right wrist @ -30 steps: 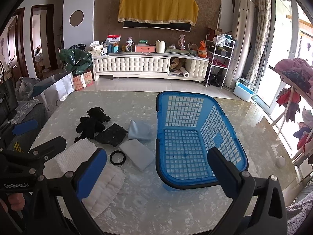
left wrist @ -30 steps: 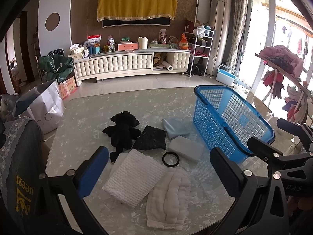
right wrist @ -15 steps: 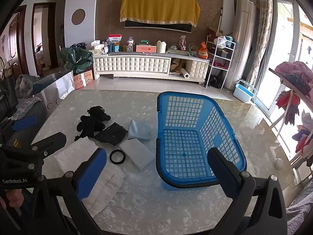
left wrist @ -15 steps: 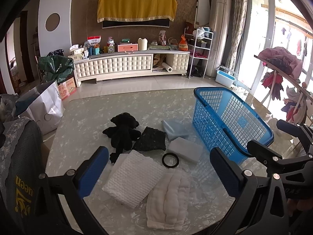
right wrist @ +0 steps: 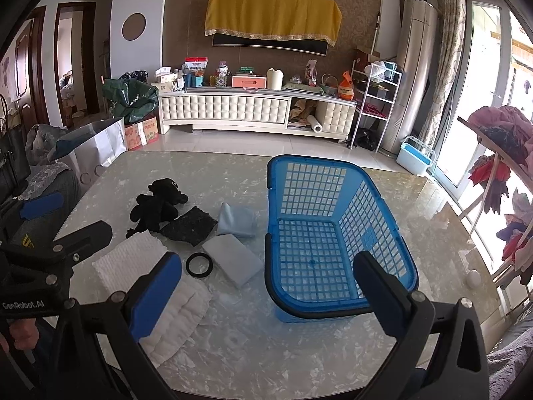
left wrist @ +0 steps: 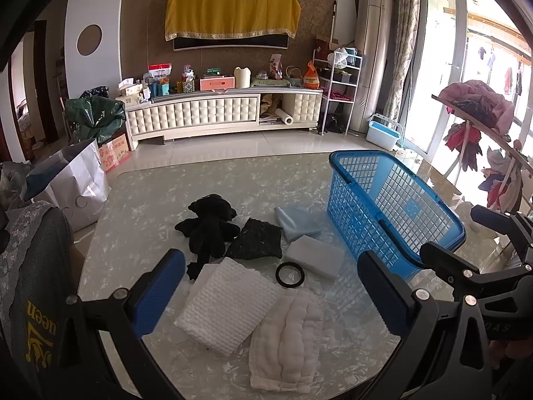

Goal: Organize soft objects

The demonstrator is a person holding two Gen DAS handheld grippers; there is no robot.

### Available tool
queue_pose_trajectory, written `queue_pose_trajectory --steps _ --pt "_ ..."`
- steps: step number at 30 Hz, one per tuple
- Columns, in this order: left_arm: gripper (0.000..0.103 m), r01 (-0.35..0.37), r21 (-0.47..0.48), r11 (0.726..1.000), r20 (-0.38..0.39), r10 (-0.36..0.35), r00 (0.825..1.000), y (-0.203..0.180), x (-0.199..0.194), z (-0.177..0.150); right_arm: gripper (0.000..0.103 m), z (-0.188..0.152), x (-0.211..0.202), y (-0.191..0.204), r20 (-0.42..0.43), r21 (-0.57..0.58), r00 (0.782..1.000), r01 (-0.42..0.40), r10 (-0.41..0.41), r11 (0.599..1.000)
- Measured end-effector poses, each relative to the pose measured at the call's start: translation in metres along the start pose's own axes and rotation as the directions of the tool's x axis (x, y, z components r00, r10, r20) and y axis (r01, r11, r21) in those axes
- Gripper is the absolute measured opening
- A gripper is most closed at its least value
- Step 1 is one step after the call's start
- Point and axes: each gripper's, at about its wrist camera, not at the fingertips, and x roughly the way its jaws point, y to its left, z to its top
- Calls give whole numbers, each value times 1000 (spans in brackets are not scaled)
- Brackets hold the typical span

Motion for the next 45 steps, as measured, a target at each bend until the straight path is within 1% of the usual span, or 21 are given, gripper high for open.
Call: queue_pose_trajectory --steps 12,15,18,19,21,24,27,29,30,33,35,37,40,42,44,45 --pt "103 14 0 1000 4 -14 1000 -3 -3 3 103 0 0 -3 3 12 1000 0 0 1000" --pt "103 37 -12 999 31 -36 999 -2 -9 9 103 2 -2 -6 6 21 1000 -2 2 1000" --pt "103 19 -25 999 47 -18 999 1 -9 17 103 5 -4 -10 14 26 1000 -2 2 1000" --pt "103 11 -25 1000 40 -10 999 3 -7 21 103 6 -4 -14 17 32 1000 -7 7 999" --pt "103 17 -16 1000 41 -17 999 5 -6 29 103 9 -3 -18 14 39 1000 -17 16 999" --pt "103 7 32 999 60 -9 998 7 -12 43 103 14 0 -23 5 24 1000 -11 11 1000" --pt "103 8 58 998 73 -12 997 9 -16 53 103 20 1 -26 10 8 1000 -8 8 1000" --pt "103 44 88 995 57 -49 997 11 -16 61 103 23 3 -25 5 2 1000 -20 20 1000" --pt "103 70 123 990 43 -75 996 11 -16 65 103 25 4 -24 2 -3 999 -32 32 999" --pt "103 65 198 978 36 -74 997 13 -11 66 103 26 8 -17 -9 -27 996 -83 83 996" --pt "103 63 235 970 9 -67 998 19 -5 64 103 26 14 -13 -25 -33 994 -108 107 994" --pt "103 65 239 969 -16 -63 998 27 -1 60 103 26 21 -5 -52 -40 989 -142 140 989" --pt "103 89 218 972 -44 -81 996 45 6 49 103 25 32 11 -93 -60 980 -184 178 981" --pt "103 75 210 975 -78 -59 995 55 13 42 103 25 39 23 -116 -93 977 -192 180 977" --pt "103 47 222 974 -109 -23 994 61 20 31 103 23 44 35 -135 -116 970 -217 201 969" --pt "103 44 226 973 -121 -17 993 63 22 29 103 20 47 44 -147 -127 965 -236 217 964"
